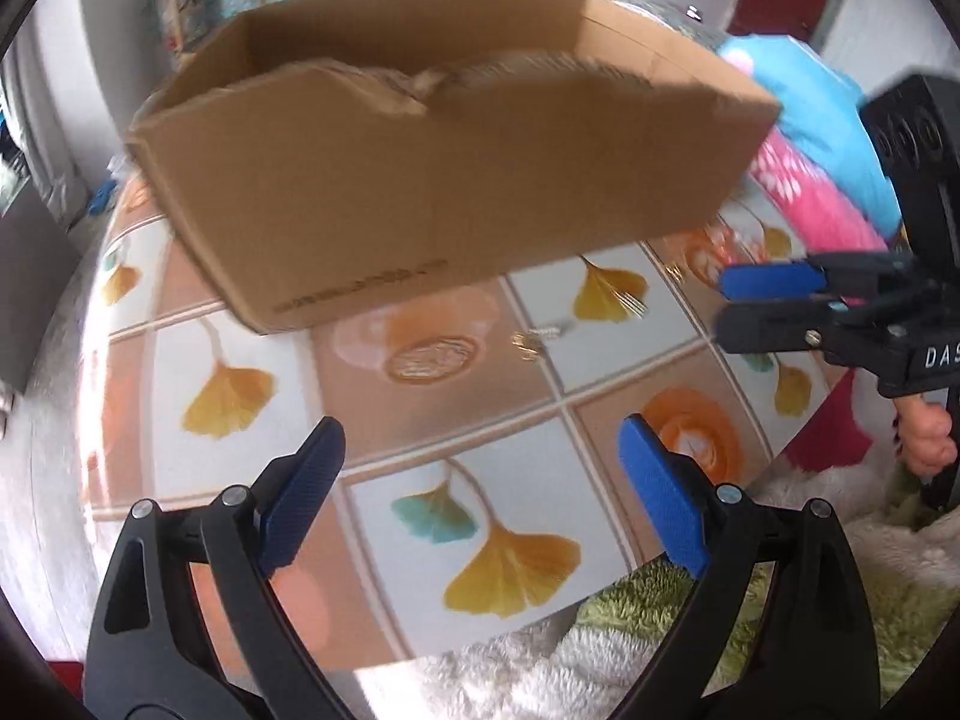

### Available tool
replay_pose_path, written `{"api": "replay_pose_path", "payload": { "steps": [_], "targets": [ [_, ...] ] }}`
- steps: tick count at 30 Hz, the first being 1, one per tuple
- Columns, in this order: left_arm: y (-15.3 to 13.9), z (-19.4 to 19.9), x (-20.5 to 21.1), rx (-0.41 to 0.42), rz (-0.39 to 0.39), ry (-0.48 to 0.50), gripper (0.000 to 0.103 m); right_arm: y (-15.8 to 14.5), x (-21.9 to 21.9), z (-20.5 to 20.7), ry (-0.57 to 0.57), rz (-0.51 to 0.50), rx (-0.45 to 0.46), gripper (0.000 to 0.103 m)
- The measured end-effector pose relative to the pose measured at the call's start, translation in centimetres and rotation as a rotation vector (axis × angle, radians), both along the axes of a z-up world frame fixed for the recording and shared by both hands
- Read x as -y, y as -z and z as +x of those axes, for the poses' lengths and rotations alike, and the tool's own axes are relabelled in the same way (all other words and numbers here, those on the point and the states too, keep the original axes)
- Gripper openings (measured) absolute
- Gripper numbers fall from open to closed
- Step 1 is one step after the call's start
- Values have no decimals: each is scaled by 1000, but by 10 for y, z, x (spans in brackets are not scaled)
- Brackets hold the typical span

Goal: Organize jewelry
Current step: 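Withdraw both open tools toward the gold ladder charm and chain charm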

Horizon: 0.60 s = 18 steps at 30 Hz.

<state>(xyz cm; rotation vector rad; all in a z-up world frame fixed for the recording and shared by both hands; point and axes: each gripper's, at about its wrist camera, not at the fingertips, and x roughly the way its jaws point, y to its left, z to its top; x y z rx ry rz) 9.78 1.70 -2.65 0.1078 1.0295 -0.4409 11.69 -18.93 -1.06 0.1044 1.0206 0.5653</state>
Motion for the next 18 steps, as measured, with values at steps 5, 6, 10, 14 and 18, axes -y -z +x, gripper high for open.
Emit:
{"api": "replay_pose_path", "payload": {
  "steps": [5,6,10,14,18],
  "targets": [
    [9,4,6,7,-55,-8,88,9,-8,10,29,-28,13,44],
    [10,5,6,10,-66,-11,88,11,-8,12,37,-34,19,43],
    [11,9,10,38,-71,-6,71,16,-8,16,55,-34,29,37],
    [11,14,19,56,-50,17,60,23,-7,21,71,-21,19,33],
    [10,17,27,72,-31,37,52,26,-4,24,85,1,14,33]
  ]
}}
